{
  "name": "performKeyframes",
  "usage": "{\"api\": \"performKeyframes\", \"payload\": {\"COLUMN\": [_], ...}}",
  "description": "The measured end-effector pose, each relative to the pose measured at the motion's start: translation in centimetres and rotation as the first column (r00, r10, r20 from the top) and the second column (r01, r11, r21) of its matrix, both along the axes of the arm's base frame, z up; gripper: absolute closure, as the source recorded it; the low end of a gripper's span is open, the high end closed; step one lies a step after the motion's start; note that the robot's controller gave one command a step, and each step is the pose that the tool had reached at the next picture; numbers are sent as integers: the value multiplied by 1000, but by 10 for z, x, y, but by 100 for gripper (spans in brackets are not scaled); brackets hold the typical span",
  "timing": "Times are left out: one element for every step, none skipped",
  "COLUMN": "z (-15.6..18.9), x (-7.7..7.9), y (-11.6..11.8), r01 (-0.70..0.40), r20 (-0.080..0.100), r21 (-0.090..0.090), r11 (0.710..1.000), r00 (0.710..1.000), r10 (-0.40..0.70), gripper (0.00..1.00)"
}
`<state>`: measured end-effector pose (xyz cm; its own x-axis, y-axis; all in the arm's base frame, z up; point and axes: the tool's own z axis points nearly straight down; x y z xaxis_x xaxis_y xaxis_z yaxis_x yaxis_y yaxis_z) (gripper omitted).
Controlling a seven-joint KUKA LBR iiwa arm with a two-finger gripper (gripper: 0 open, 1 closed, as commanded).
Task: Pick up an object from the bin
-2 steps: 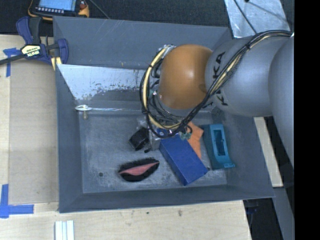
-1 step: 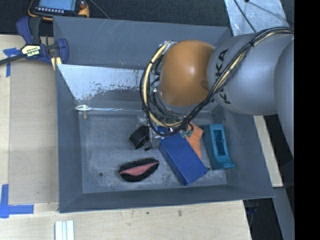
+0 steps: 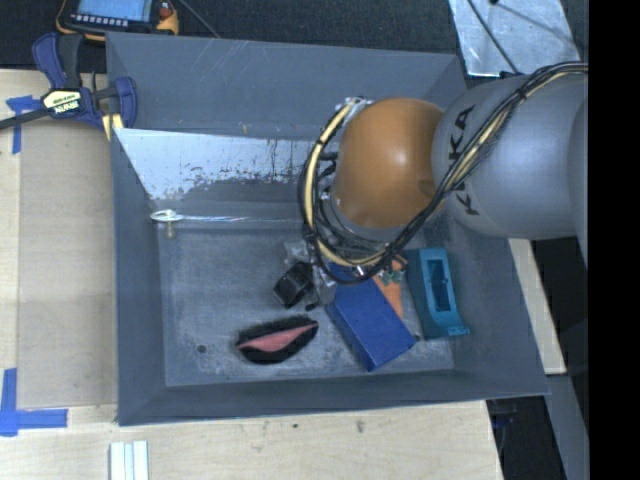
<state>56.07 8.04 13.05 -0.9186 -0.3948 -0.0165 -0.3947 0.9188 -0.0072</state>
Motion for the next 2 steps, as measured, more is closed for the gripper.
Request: {"api": "performKeyframes", "payload": {"z": [2,76], "x": [-15,5], "y": [6,1], "r01": [-62,-16], "r20": [-32,-18], "r21": [0,1], "r11": [998,1000], "r00": [998,1000], "r10": [62,16], "gripper": [100,100]}}
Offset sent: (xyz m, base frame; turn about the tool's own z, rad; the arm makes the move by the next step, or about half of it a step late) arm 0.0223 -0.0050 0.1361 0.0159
